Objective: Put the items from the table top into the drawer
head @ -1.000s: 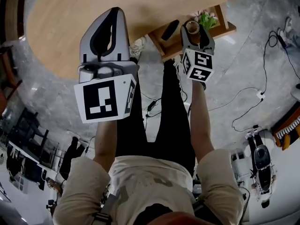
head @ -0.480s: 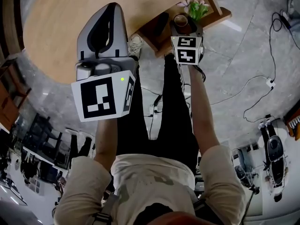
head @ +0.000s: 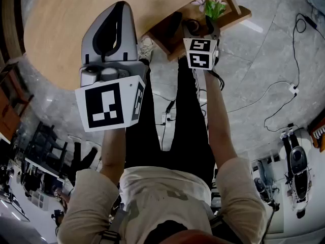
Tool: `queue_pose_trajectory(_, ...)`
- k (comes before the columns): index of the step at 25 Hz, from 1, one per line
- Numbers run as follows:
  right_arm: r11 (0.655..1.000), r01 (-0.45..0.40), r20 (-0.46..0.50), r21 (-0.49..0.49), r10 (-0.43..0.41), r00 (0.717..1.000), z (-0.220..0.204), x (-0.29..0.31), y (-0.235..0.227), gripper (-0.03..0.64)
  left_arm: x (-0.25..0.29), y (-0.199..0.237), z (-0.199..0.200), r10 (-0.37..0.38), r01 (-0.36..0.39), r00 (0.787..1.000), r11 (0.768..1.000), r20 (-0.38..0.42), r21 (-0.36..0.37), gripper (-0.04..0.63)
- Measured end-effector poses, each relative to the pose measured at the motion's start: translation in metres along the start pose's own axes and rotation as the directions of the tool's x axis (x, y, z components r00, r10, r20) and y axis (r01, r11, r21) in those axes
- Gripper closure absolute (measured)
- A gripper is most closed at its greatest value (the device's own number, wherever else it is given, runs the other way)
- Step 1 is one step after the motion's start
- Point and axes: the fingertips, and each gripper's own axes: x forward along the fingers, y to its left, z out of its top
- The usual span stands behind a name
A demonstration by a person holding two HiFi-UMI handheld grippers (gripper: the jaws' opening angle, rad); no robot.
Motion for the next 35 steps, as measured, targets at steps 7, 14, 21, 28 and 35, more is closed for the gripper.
queue_pose_trajectory(7,0.998,0.037,0.032,0.041,-0.038,0.999,0.015,-0.011,-0.005,0.345,-0.005,-0.001,0.001,0.003,-0.003,1.000,1.000,0.010,0.001,0.588)
queue_pose_trajectory(14,0.986,0.153,0.238,0.063,-0.164,0.957,0.127,-0.080,-0.018,0.612,-0.031,0.009,0.047,0.022,-0.022,0.997,1.000,0.068,-0.003,0.588)
queue_pose_trajectory(21,0.985,0.109,0.508,0.132,-0.162,0.846,0.307,-0.282,0.000,0.612,-0.114,0.011,0.184,0.054,-0.055,0.972,0.998,0.227,-0.002,0.588)
queue_pose_trajectory(28,0.996,0.067,0.637,0.057,-0.088,0.766,0.342,-0.499,0.032,0.612,-0.229,-0.044,0.262,0.055,-0.043,0.959,0.998,0.279,-0.049,0.588)
queue_pose_trajectory(35,0.994,0.097,0.725,-0.058,-0.025,0.688,0.326,-0.578,0.077,0.612,-0.301,-0.063,0.272,0.037,-0.053,0.930,0.998,0.365,0.033,0.588)
